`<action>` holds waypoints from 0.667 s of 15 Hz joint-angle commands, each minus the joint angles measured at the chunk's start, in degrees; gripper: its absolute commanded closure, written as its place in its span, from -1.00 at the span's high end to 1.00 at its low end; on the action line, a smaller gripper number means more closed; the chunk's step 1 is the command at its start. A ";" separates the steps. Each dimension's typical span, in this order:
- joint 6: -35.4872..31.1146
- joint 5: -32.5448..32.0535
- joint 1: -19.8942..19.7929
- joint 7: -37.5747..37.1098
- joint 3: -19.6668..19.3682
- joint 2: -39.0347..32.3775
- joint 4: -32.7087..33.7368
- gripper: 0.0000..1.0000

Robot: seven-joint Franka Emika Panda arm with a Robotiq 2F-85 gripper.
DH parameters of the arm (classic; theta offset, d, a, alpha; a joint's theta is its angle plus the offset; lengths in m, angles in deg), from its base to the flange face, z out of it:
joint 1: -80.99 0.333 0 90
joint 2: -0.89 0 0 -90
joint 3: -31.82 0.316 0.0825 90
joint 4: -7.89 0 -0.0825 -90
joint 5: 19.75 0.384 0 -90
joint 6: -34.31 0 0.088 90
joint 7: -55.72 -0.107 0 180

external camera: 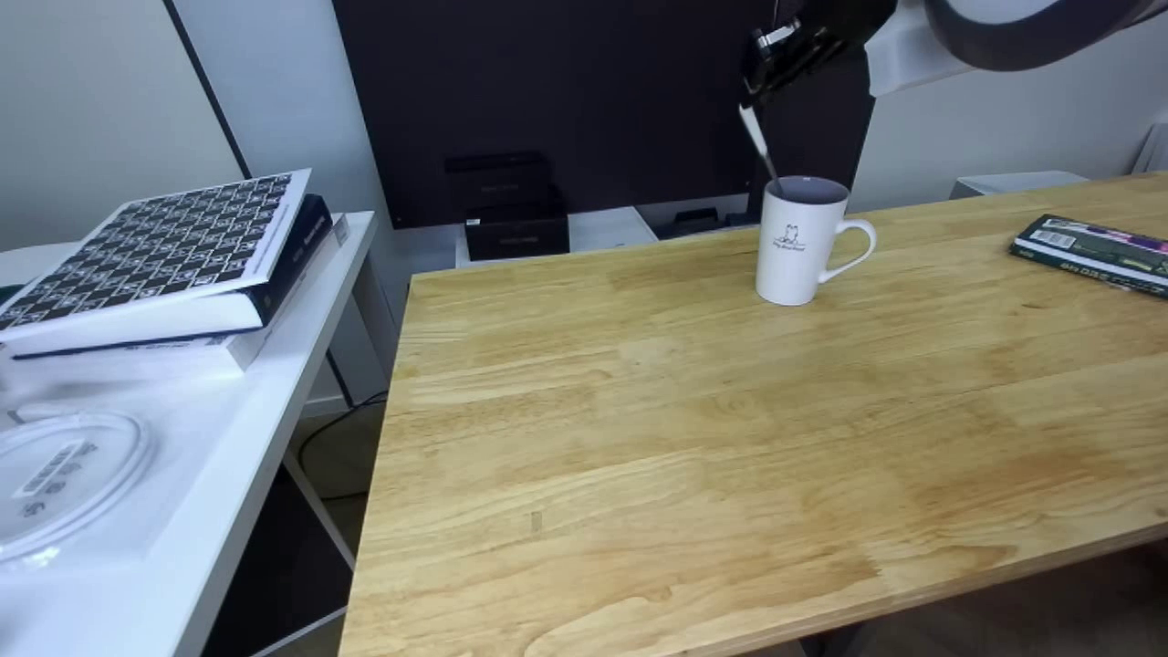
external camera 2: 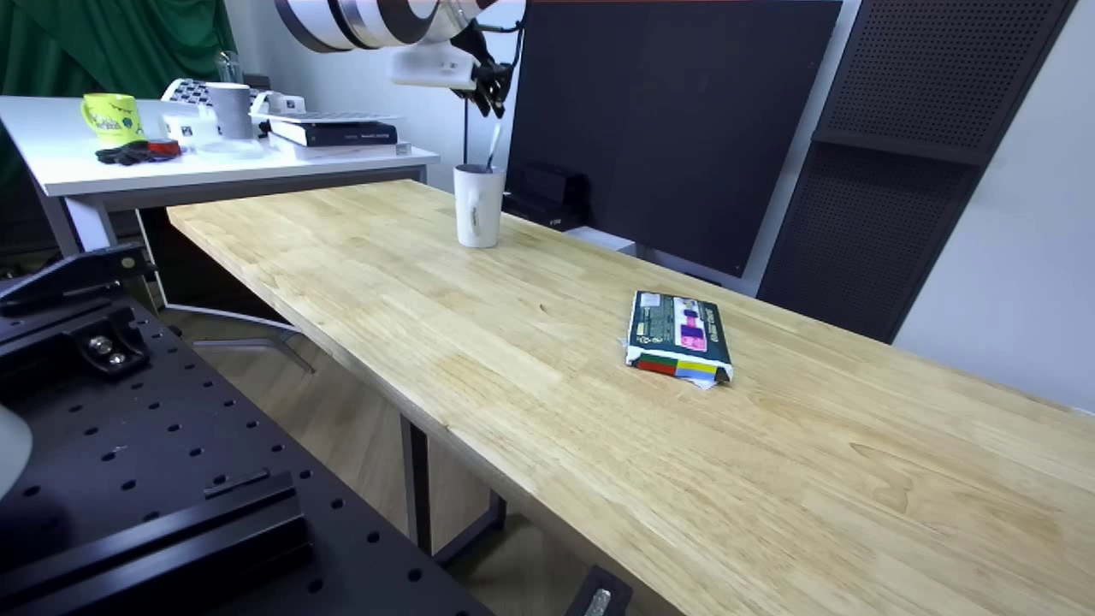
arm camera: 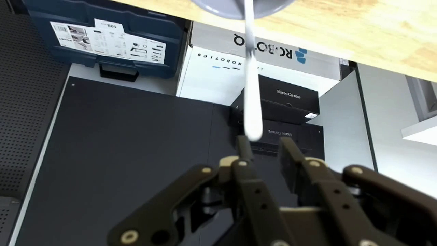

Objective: Put the spoon in the white cup

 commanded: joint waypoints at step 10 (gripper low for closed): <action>23.35 -8.86 -20.08 7.45 22.96 16.45 -1.04 1.00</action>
